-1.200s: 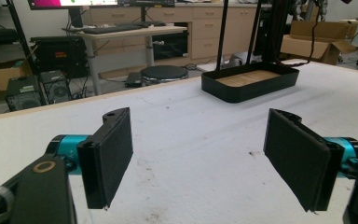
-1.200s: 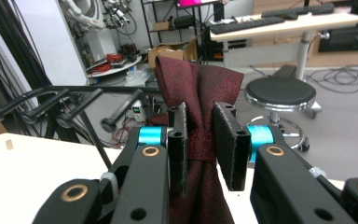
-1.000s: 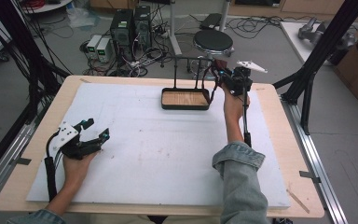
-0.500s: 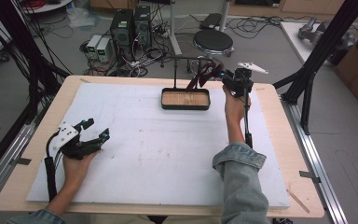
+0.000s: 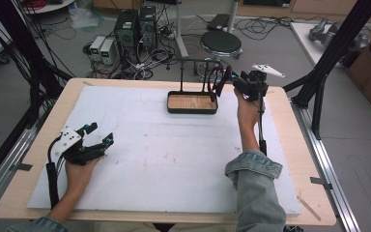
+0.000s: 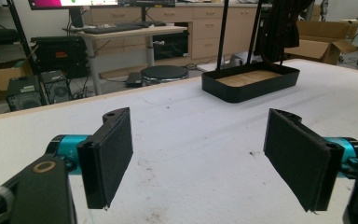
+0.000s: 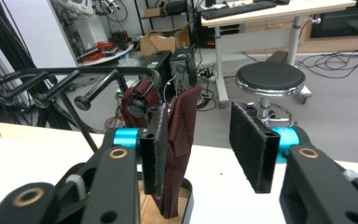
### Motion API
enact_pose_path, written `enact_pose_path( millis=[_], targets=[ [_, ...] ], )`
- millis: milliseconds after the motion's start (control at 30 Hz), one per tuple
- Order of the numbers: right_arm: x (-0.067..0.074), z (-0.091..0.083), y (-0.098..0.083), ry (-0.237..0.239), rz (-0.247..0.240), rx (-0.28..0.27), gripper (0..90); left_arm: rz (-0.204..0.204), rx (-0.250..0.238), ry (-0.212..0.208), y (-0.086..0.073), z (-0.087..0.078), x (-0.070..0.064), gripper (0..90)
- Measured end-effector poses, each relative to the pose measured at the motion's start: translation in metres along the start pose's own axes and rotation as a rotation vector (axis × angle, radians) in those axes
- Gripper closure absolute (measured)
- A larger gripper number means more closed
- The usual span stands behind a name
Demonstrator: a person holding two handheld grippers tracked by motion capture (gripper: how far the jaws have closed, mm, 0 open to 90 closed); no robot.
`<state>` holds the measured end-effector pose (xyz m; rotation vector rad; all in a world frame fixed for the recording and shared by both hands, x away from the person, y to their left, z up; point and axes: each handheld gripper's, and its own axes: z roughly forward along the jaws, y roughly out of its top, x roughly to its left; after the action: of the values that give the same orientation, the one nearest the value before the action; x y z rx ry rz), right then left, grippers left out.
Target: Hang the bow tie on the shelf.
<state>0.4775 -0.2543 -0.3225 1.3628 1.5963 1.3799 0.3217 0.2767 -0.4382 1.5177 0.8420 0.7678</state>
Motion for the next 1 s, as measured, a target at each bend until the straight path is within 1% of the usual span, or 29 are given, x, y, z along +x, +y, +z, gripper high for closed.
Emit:
enact_pose_path(
  millis=[33,100,133,167,233,267,300,533,567,633,667,733,767,833,1000],
  targets=[
    [0.0,-0.002,0.001,-0.002,-0.002,-0.001,51.5,0.0,0.0,0.0,0.0,0.0,0.0,24.0],
    [-0.001,-0.005,0.001,0.004,-0.007,-0.008,45.0,0.0,0.0,0.001,0.0,0.0,0.0,24.0],
    [-0.001,-0.005,0.001,0.004,-0.007,-0.008,45.0,0.0,0.0,0.001,0.0,0.0,0.0,24.0],
    [-0.003,-0.008,0.003,0.018,0.004,-0.007,43.8,0.001,-0.002,0.002,0.0,0.0,0.0,24.1],
    [-0.004,-0.011,0.004,0.016,0.0,-0.011,41.9,0.001,0.0,0.002,0.0,0.0,0.0,24.0],
    [-0.004,-0.013,0.005,0.019,0.007,-0.012,41.1,0.001,-0.003,0.004,0.0,0.0,0.0,24.0],
    [-0.004,-0.014,0.005,0.026,0.007,-0.016,39.5,0.001,-0.003,0.004,0.0,0.0,0.0,24.0],
    [-0.003,-0.023,0.009,0.039,0.017,-0.021,29.9,0.0,-0.005,0.006,0.0,0.001,0.0,24.1],
    [-0.002,-0.026,0.011,0.058,0.018,-0.029,27.4,0.001,-0.004,0.005,0.0,0.0,0.0,24.1],
    [-0.001,-0.029,0.012,0.079,0.016,-0.035,23.3,0.002,-0.004,0.004,0.0,0.0,0.0,24.1],
    [-0.001,-0.031,0.013,0.085,0.007,-0.039,21.6,-0.001,-0.005,0.003,0.0,0.001,0.0,24.0],
    [0.0,-0.032,0.014,0.088,0.006,-0.04,21.2,-0.001,-0.005,0.003,0.0,0.001,0.0,24.0],
    [0.002,-0.037,0.016,0.104,0.009,-0.044,19.6,-0.001,-0.004,0.003,0.0,0.0,0.0,24.0],
    [0.003,-0.041,0.017,0.117,0.01,-0.05,18.4,0.0,-0.005,0.004,0.0,0.001,0.0,24.1],
    [0.008,-0.052,0.021,0.139,0.005,-0.049,17.2,0.002,-0.004,0.003,0.0,0.001,0.0,24.0]
  ],
)
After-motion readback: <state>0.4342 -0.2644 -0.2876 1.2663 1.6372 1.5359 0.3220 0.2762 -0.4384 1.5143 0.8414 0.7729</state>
